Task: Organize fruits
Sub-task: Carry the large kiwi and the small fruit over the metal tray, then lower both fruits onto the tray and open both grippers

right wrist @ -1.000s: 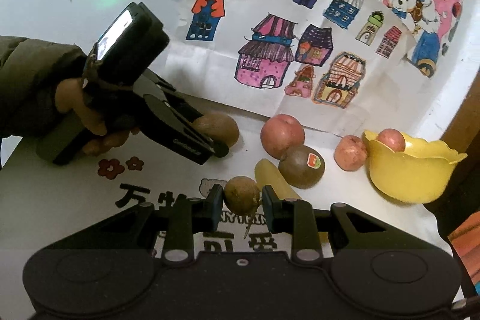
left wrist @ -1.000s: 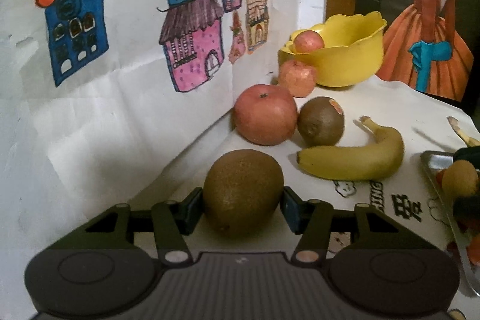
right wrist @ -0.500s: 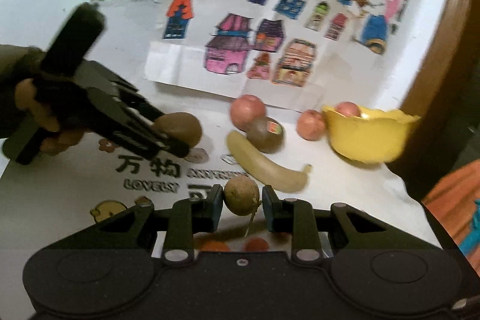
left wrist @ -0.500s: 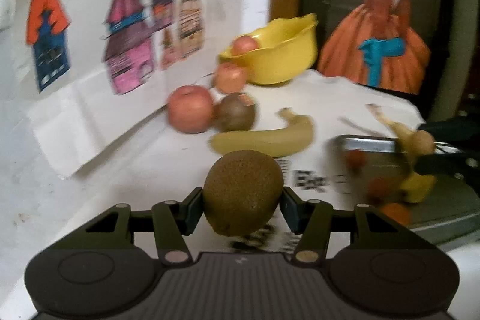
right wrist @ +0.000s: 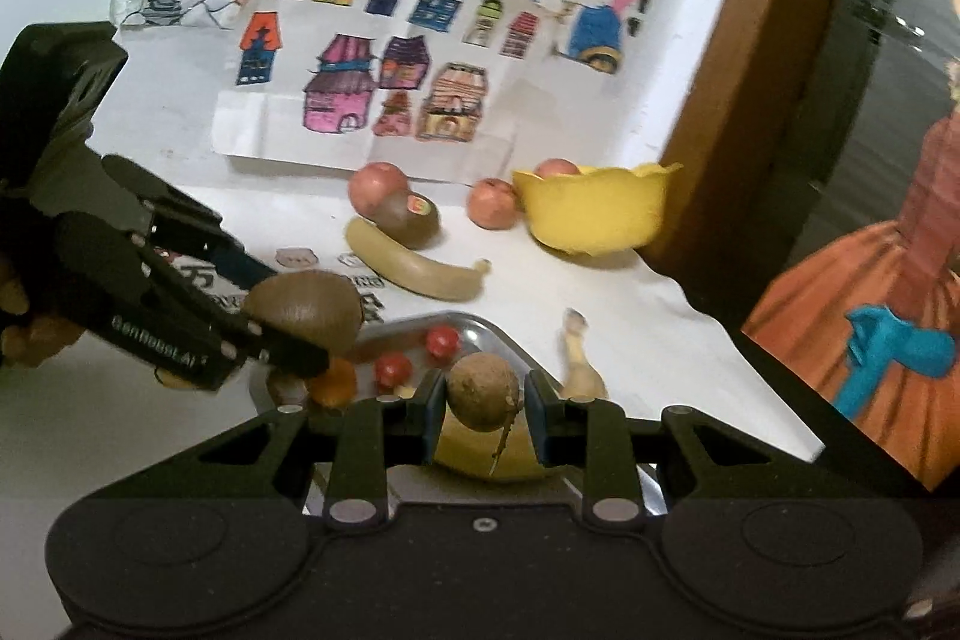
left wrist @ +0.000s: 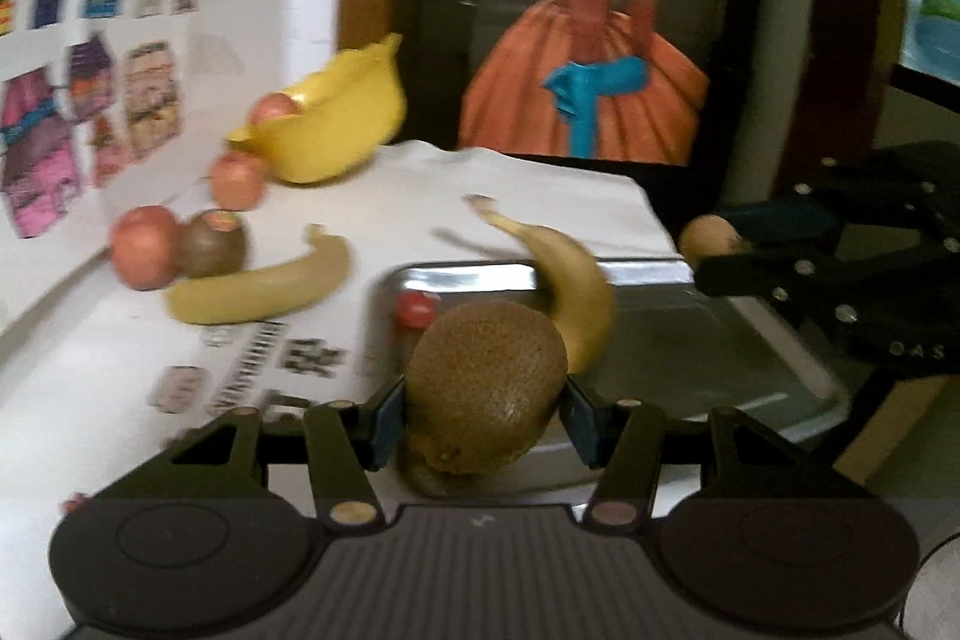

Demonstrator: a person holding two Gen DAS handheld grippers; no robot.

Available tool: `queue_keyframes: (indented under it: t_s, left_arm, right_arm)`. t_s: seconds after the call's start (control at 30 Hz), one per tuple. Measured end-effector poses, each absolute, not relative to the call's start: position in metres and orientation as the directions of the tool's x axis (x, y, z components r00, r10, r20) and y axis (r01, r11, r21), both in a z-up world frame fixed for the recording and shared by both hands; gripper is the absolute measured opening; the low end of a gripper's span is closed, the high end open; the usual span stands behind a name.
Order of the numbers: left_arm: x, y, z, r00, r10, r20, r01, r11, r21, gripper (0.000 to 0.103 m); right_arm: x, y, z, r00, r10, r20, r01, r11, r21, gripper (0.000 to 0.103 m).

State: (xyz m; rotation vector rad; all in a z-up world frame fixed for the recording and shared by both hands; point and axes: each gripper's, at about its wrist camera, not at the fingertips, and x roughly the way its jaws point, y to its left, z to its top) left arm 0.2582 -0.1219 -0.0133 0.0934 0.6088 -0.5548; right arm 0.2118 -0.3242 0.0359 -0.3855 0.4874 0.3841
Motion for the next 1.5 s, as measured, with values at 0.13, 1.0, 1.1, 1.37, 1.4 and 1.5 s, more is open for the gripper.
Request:
queue_keyframes:
  t_s: [0.13,1.0,1.1,1.37,1.4,1.5]
  left_arm:
    - [0.25,-0.147,-0.021,0.652,-0.491,-0.578,0.555,0.828,-0.078,0.06]
    - [0.256,-0.154,-0.046,0.639,-0.467,-0.611,0.534,0.841,-0.085,0.06]
    - [0.255,-0.155,-0.045,0.641,-0.466,-0.61,0.536,0.84,-0.078,0.06]
    - [0.253,-0.155,-0.046,0.645,-0.465,-0.606,0.54,0.839,-0.07,0.06]
    - [0.253,-0.155,-0.046,0.646,-0.465,-0.606,0.54,0.839,-0.068,0.06]
    - [0.253,-0.155,-0.046,0.648,-0.462,-0.606,0.539,0.84,-0.065,0.06]
  right_arm:
    - [0.205,-0.341,0.032,0.82,0.242,-0.519,-0.42,0.87,-0.258,0.03]
    - [0.297,-0.314,-0.008,0.764,0.318,-0.561,-0.482,0.859,-0.171,0.031]
    - [0.309,-0.31,-0.017,0.751,0.311,-0.583,-0.482,0.861,-0.162,0.031]
    - [0.319,-0.308,-0.024,0.736,0.32,-0.597,-0.486,0.864,-0.135,0.03]
    - [0.319,-0.308,-0.024,0.736,0.32,-0.597,-0.487,0.863,-0.136,0.03]
    - [0.318,-0.308,-0.024,0.736,0.32,-0.597,-0.487,0.863,-0.137,0.03]
